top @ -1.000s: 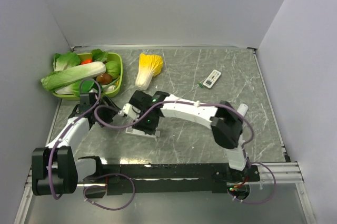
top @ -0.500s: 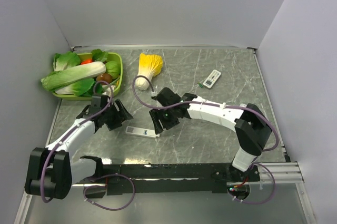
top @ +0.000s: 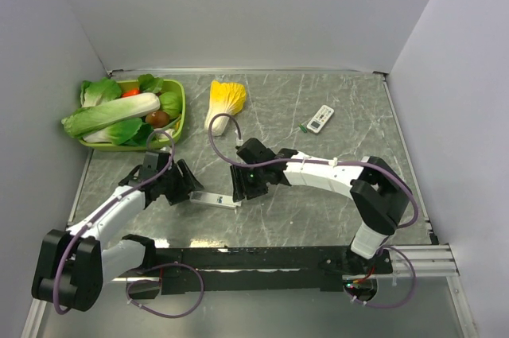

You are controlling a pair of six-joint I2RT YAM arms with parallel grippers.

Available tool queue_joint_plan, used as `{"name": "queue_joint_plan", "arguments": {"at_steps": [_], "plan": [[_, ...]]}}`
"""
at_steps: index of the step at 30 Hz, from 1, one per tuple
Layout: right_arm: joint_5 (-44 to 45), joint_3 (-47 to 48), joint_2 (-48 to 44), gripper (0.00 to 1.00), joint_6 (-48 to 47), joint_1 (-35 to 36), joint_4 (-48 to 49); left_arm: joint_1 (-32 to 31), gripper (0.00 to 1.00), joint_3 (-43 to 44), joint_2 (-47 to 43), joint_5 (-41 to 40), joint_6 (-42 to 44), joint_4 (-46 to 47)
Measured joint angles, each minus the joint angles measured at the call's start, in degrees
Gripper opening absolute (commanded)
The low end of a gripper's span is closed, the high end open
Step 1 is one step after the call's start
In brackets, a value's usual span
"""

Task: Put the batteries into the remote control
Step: Load the battery cover into the remote control.

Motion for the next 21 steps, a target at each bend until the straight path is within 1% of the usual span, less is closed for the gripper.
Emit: {"name": "queue_joint_plan", "arguments": {"at_steps": [2,5,7,18,20,21], "plan": [[0.4,-0.3,0.1,0.56,0.9,0.0,0.8,-0.2,0.61,0.0,-0.4,0.0,0.0,-0.2],[1.0,-0.3,0.1,0.52,1.6,0.0,1.4,-0.4,0.59,-0.3,-0.8,0.0,-0.1,-0.4],[1.6,-0.4,0.1,0.52,2.2,0.0,1.6,-0.6,0.58,-0.4,-0.9,0.0,-0.1,-0.5],[4.5,-0.6,0.4,0.52,3.9,0.0,1.8,-1.0,0.57,-0.5,-1.4,0.9,0.0,-0.9],[5.0,-0.6,0.6,0.53,4.1,0.0,1.6,-1.0,0.59,-0.5,-1.4,1.1,0.0,-1.1],[5.2,-0.6,0.8,0.53,4.3,0.0,1.5,-1.0,0.66,-0.5,-1.4,1.1,0.0,-1.2]]}}
